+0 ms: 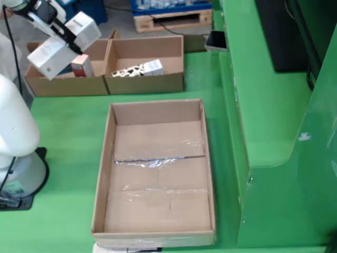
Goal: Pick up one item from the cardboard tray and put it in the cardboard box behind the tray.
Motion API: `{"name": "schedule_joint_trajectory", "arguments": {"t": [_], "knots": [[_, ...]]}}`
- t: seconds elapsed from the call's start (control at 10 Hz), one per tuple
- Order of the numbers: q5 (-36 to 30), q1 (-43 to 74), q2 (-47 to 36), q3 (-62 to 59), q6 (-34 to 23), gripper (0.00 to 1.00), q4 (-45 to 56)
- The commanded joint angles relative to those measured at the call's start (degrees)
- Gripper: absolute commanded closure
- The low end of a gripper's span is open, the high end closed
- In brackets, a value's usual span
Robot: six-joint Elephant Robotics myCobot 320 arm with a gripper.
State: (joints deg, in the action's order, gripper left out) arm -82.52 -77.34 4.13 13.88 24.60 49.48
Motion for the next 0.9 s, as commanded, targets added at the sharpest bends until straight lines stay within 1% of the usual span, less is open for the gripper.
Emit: {"name": "schedule_joint_trajectory", "arguments": {"t": [0.0, 0.5, 0.8], "knots": [[-1.72, -2.69, -3.71, 5.5, -3.7, 1.0, -6.01], [-1.38, -7.27, -2.43, 3.97, -3.02, 1.0, -5.65], [-1.13, -10.87, -3.05, 5.8, -2.23, 1.0, -6.83]]}}
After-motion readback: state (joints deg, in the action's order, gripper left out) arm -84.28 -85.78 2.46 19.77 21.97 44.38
